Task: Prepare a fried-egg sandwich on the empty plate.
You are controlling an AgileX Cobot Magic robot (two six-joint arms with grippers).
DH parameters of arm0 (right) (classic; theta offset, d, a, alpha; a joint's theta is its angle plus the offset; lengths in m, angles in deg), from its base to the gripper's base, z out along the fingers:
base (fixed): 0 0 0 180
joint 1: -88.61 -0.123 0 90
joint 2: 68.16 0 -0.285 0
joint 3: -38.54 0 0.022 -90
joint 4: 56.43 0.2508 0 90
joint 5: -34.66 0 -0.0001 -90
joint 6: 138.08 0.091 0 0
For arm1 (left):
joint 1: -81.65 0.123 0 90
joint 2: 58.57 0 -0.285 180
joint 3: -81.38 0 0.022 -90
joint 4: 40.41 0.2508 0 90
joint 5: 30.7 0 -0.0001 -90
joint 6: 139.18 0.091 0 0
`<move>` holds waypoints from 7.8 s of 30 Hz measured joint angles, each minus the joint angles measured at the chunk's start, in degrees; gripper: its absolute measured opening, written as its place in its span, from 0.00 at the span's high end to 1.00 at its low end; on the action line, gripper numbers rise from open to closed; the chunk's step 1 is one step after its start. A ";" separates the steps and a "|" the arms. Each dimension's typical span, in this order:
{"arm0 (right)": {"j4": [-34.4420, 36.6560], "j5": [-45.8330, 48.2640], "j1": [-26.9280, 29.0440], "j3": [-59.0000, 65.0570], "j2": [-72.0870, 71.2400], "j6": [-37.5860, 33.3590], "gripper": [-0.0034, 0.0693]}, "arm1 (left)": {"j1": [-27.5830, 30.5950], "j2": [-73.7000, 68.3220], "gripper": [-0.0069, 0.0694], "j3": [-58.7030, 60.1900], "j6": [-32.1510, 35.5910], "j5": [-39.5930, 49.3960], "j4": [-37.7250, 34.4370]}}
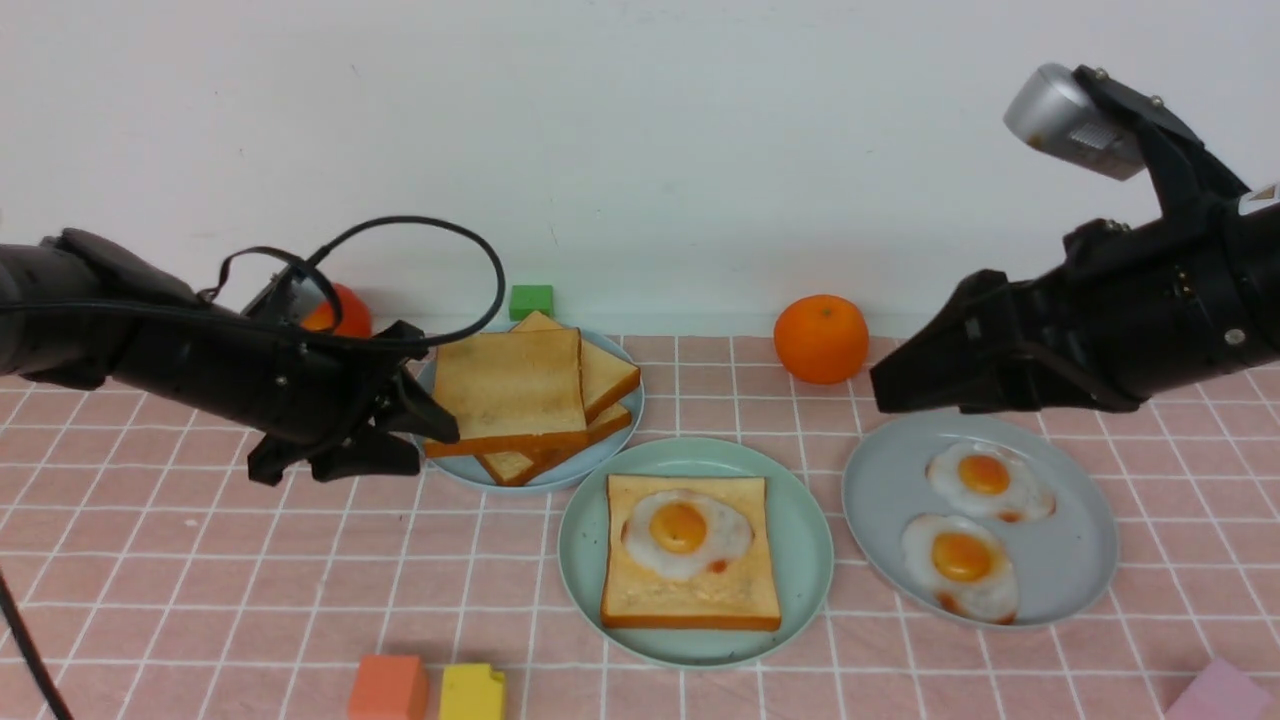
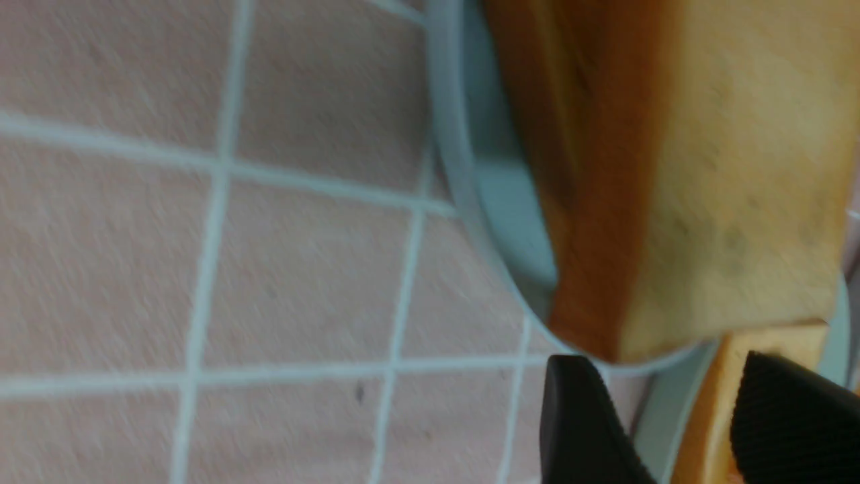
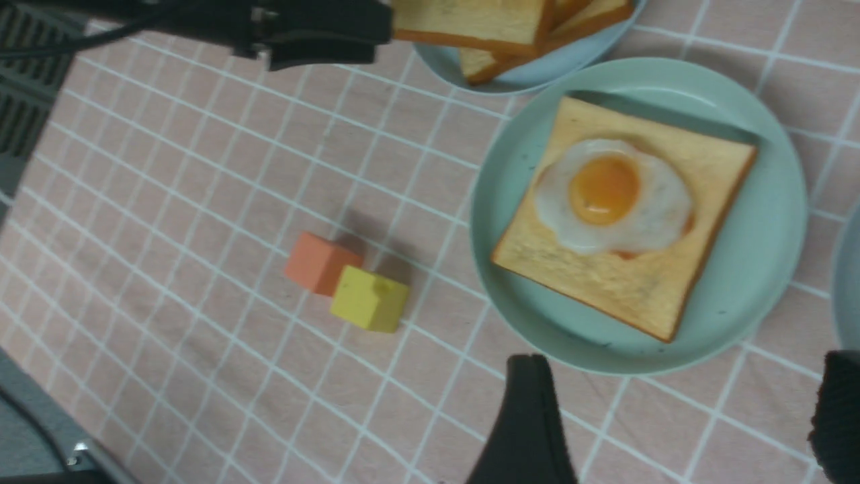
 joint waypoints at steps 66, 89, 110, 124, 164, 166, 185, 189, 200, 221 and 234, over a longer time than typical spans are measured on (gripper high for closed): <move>7.18 1.45 0.00 0.00 0.00 -0.67 0.20 | 0.06 -6.81 0.42 -3.87 18.56 1.51 -8.07; 7.47 1.16 0.00 0.00 0.00 -0.67 0.20 | 5.16 2.51 0.78 -1.12 20.41 12.19 -12.69; -4.78 0.59 0.00 0.00 -2.65 5.17 0.20 | -20.51 10.57 0.78 17.97 19.58 -13.27 -17.74; -4.89 1.61 0.00 0.00 -3.94 5.30 0.20 | -20.58 7.59 0.78 17.85 27.60 -12.97 -23.51; -12.37 2.10 0.00 0.06 -11.64 6.28 0.28 | -20.58 21.09 0.21 17.80 5.02 -7.97 10.62; -14.01 2.16 0.00 1.15 -13.96 7.34 0.42 | -20.58 24.95 0.25 17.80 1.20 -6.19 13.97; -12.99 -29.13 0.00 46.80 -64.49 2.66 0.96 | -20.58 73.77 0.89 23.61 -14.07 16.25 23.34; -12.79 -32.78 0.00 51.26 -70.89 2.58 0.96 | -20.58 84.72 0.89 29.19 -18.14 17.36 27.42; -12.55 -32.72 0.00 55.77 -74.63 2.58 0.95 | -20.58 95.04 0.89 34.24 -22.25 17.23 33.78; -12.55 -31.12 0.00 55.84 -74.63 2.53 0.94 | -20.58 98.95 0.89 48.76 -27.53 -5.95 51.40; -12.55 -30.32 0.00 55.84 -74.69 2.53 0.93 | -20.41 113.93 0.89 75.63 -29.23 -22.90 59.17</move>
